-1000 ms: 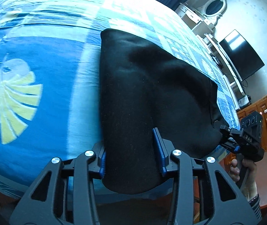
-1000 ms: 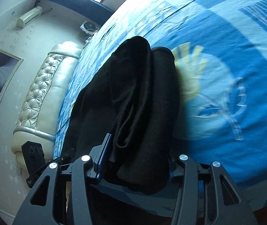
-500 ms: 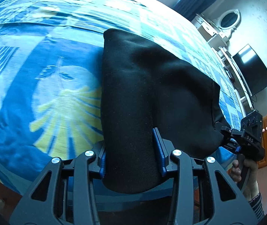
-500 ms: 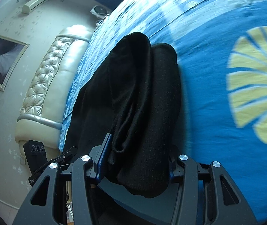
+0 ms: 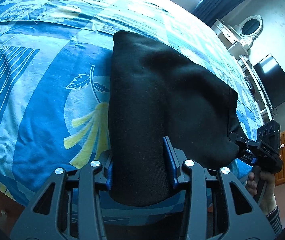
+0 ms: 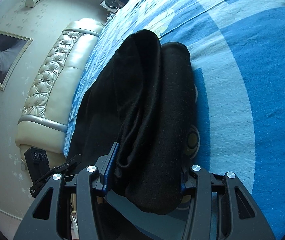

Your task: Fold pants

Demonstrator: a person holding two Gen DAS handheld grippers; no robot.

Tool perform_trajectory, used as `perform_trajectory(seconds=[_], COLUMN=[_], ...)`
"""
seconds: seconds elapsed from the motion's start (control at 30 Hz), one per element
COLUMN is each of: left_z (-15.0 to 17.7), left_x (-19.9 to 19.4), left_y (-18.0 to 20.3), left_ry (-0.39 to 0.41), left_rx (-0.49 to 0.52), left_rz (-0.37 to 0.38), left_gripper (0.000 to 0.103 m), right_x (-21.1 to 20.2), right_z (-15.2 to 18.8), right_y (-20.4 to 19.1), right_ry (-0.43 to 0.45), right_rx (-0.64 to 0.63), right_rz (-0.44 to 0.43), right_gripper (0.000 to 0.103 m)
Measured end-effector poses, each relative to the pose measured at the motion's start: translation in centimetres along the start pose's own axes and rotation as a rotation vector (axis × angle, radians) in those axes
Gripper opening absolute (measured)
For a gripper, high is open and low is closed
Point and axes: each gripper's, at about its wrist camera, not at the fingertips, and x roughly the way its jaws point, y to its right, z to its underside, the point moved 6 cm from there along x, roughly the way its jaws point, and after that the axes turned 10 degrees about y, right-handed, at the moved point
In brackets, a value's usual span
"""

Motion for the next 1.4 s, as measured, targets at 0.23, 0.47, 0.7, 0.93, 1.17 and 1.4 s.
perform_trajectory(seconds=[0.23,0.47,0.7,0.93,1.17,1.4], left_z=[0.0,-0.1,-0.1,-0.9,-3.3,-6.4], left_x=[0.4,0.6,0.8,-1.1,-0.6,4.4], left_y=[-0.2,-0.3,-0.3,-0.9,-2.3,-3.0], left_ry=[-0.002,-0.003,0.004,0.036,0.044,-0.015], left_rx=[-0.002,-0.001,0.020,0.000,-0.017,-0.045], left_rz=[0.003,0.003,0.028,0.173,0.242,0.234], left_gripper=[0.041,0.042,0.058,0.083,0.090,0.090], right_x=[-0.3,-0.6,-0.8,-2.2,-2.0,2.2], right_z=[0.0,0.1,-0.2,-0.6,-4.2,-8.6], right_y=[-0.1,0.1,0.0,-0.8,0.4,0.5], right_ry=[0.015,0.027,0.040,0.010,0.059,0.061], right_rx=[0.014,0.018,0.042,0.026,0.025,0.064], right_rz=[-0.010,-0.015,-0.051,-0.103,-0.069,-0.099], right_gripper=[0.049,0.049,0.058,0.080,0.082,0.082])
